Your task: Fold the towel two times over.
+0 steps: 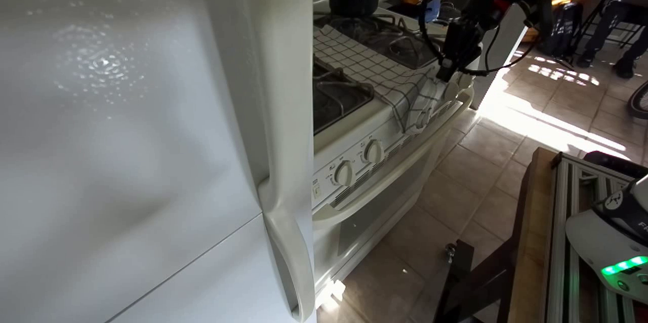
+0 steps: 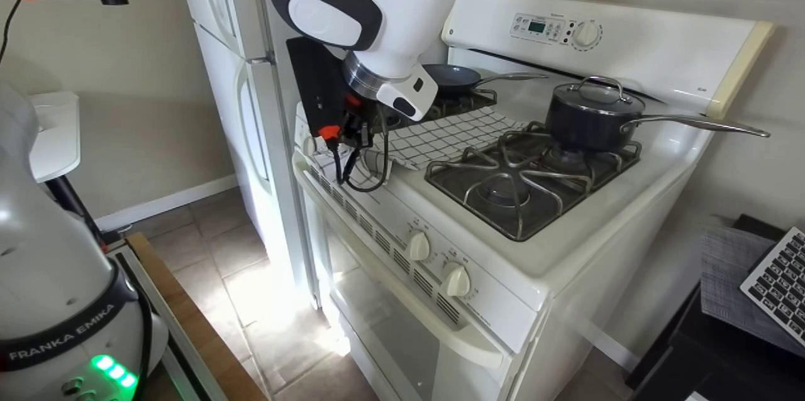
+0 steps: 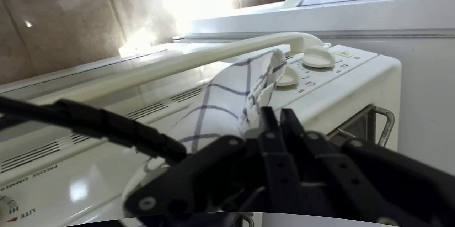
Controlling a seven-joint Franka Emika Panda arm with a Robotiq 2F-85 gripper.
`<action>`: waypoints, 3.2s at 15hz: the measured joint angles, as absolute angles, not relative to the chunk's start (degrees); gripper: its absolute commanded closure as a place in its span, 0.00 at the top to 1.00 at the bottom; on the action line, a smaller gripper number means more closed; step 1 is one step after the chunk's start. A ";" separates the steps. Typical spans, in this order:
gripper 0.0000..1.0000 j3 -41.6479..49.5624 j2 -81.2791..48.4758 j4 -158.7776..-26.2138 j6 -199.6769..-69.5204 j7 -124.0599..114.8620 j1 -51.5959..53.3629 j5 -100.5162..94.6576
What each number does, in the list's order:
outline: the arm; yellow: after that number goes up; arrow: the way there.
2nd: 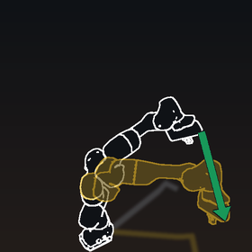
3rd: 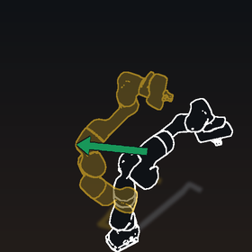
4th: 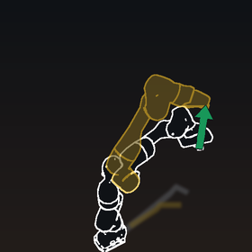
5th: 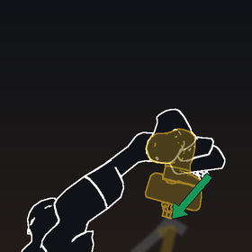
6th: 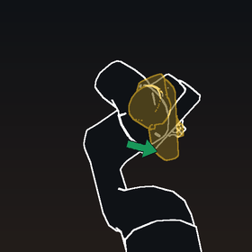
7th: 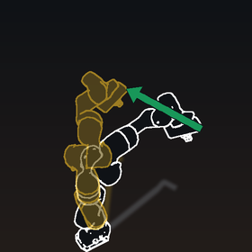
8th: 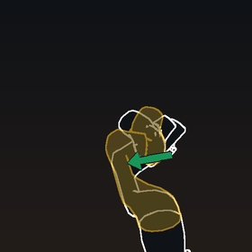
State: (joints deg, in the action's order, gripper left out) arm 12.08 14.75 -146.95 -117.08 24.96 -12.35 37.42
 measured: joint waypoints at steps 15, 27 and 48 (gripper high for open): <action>0.02 11.44 11.57 -137.81 -123.84 24.06 -8.35 65.58; 0.02 10.17 4.70 -130.79 -130.45 26.42 -8.19 74.96; 0.02 6.48 -17.23 -106.06 -152.17 30.83 -6.24 95.18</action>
State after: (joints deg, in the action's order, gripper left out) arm 6.48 -17.23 -106.06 -152.17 30.83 -6.24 95.18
